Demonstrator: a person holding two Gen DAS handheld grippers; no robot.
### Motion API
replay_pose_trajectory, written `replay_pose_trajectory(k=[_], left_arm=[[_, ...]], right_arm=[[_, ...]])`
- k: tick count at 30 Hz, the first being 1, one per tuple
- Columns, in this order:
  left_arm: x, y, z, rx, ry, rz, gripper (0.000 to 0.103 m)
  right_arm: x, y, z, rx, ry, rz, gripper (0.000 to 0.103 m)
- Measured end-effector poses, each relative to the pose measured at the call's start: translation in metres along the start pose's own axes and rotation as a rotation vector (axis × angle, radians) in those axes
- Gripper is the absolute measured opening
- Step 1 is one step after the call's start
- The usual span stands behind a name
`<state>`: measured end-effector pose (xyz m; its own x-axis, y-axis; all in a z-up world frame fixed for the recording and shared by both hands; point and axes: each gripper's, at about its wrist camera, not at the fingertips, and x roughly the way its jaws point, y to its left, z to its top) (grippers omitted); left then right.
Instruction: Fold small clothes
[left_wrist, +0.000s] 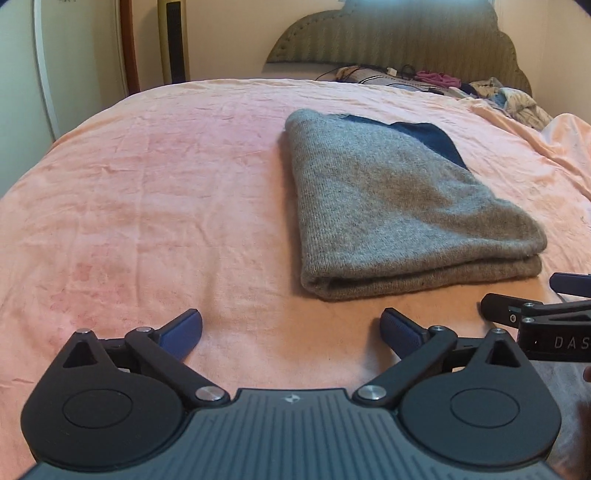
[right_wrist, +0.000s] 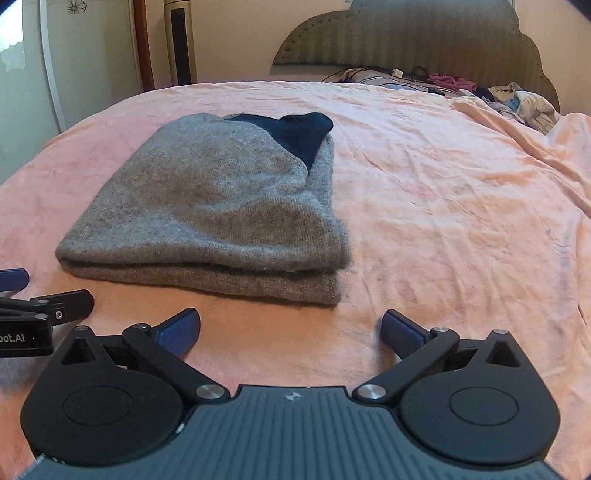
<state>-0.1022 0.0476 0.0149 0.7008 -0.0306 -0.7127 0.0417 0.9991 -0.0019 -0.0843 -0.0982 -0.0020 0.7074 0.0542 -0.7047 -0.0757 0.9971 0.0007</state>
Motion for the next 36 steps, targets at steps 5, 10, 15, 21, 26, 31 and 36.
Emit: replay_pose_trajectory(k=[5,10,15,21,26,31,36], left_arm=[[0.002,-0.005,-0.001,-0.004,-0.004,0.025,0.103],[0.004,-0.006,0.002,-0.008,0.008,0.031,0.103],[0.004,-0.006,0.004,-0.008,0.018,0.026,0.103],[0.006,-0.006,0.01,0.0,0.069,0.017,0.103],[0.006,-0.006,0.011,-0.001,0.073,0.017,0.103],[0.005,-0.005,0.011,-0.002,0.076,0.015,0.103],[0.007,-0.005,0.012,0.0,0.082,0.015,0.103]], right_arm=[[0.001,0.001,-0.005,0.005,-0.045,-0.011,0.103],[0.001,0.001,-0.002,0.021,-0.025,-0.013,0.103],[0.002,0.004,0.0,0.031,-0.006,-0.03,0.103],[0.004,0.004,0.002,0.03,0.013,-0.03,0.103],[0.005,0.003,0.003,0.028,0.019,-0.029,0.103],[0.005,0.002,0.004,0.023,0.022,-0.027,0.103],[0.005,0.003,0.004,0.022,0.024,-0.027,0.103]])
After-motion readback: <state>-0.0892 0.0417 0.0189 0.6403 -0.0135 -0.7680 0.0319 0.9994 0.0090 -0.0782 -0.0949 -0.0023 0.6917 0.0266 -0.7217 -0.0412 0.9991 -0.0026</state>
